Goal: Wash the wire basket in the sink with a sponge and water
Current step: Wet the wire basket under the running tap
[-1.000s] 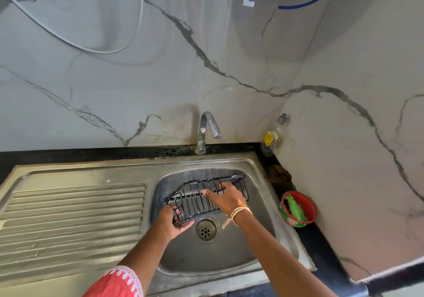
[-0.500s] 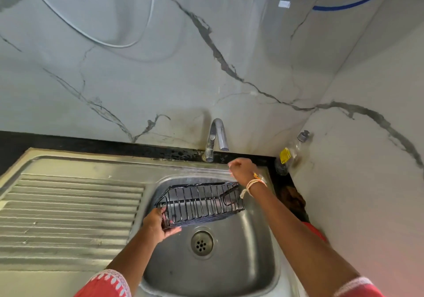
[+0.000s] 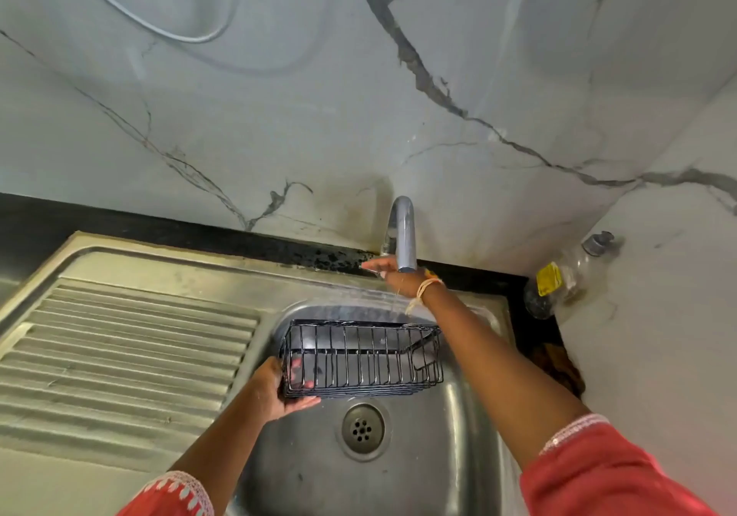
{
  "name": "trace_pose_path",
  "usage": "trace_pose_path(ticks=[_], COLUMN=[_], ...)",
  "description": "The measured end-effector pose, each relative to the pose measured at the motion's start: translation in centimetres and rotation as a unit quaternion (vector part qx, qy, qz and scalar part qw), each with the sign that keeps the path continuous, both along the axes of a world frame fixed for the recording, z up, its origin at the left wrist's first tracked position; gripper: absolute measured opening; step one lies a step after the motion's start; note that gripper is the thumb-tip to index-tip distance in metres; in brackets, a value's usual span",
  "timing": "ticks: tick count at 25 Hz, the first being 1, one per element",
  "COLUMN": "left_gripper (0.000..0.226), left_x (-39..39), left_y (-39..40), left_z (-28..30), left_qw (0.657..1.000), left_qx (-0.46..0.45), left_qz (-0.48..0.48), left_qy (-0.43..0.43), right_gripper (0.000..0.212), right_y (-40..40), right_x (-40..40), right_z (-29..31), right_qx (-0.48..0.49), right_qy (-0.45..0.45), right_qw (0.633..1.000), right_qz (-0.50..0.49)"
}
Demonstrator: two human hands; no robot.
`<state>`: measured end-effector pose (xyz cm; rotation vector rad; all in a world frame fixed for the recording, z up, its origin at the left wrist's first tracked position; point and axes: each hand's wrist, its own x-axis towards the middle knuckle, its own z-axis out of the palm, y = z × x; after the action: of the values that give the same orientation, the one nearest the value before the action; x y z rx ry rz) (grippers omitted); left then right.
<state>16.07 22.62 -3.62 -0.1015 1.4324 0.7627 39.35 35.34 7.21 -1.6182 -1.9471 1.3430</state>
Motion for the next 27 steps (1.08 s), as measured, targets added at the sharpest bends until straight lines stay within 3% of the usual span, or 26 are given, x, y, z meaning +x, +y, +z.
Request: trace_pose_path(ticks=[2, 4, 6, 8, 9, 12, 14, 21, 24, 25, 27], left_gripper=[0.023, 0.025, 0.025, 0.025, 0.025, 0.031, 0.039, 0.073, 0.076, 0.074, 0.071], left_x=[0.4, 1.0, 1.8, 2.8, 3.4, 4.9, 5.4, 6.6, 5.8, 5.5, 4.8], left_y=[0.1, 0.3, 0.7, 1.3, 1.7, 2.8, 3.6, 4.7, 4.3, 4.2, 3.9], left_z=[-0.2, 0.1, 0.5, 1.3, 1.7, 2.6, 3.0, 3.9, 3.8, 4.0, 4.3], left_qw=[1.0, 0.999, 0.998, 0.995, 0.993, 0.986, 0.981, 0.974, 0.98, 0.983, 0.987], left_qx=[-0.006, -0.008, -0.012, -0.023, -0.028, -0.039, -0.042, -0.016, -0.034, -0.04, -0.046], left_qz=[-0.015, -0.044, -0.065, -0.097, -0.111, -0.162, -0.19, -0.227, -0.193, -0.175, -0.143], left_qy=[0.005, 0.004, 0.0, -0.004, -0.008, -0.001, 0.004, -0.004, -0.035, -0.042, -0.052], right_gripper=[0.034, 0.023, 0.016, 0.017, 0.029, 0.07, 0.081, 0.041, 0.018, 0.018, 0.04], right_y=[0.1, -1.7, -4.8, -8.3, -9.7, -12.2, -12.3, -12.9, -12.4, -12.0, -11.3], right_x=[1.5, 3.8, 5.8, 7.7, 8.4, 9.7, 10.6, 11.2, 9.8, 9.3, 8.2], right_z=[0.8, 0.1, -1.7, -4.0, -5.0, -8.1, -9.1, -6.2, -4.4, -4.0, -3.4], right_qx=[-0.044, -0.041, 0.01, 0.022, 0.001, -0.128, -0.134, -0.117, -0.099, -0.073, -0.007], right_qy=[0.086, 0.154, 0.131, 0.097, 0.107, 0.247, 0.251, 0.279, 0.255, 0.235, 0.184], right_qw=[0.994, 0.961, 0.913, 0.873, 0.865, 0.826, 0.819, 0.794, 0.828, 0.843, 0.863], right_qz=[-0.058, -0.225, -0.385, -0.478, -0.491, -0.49, -0.499, -0.528, -0.49, -0.478, -0.47])
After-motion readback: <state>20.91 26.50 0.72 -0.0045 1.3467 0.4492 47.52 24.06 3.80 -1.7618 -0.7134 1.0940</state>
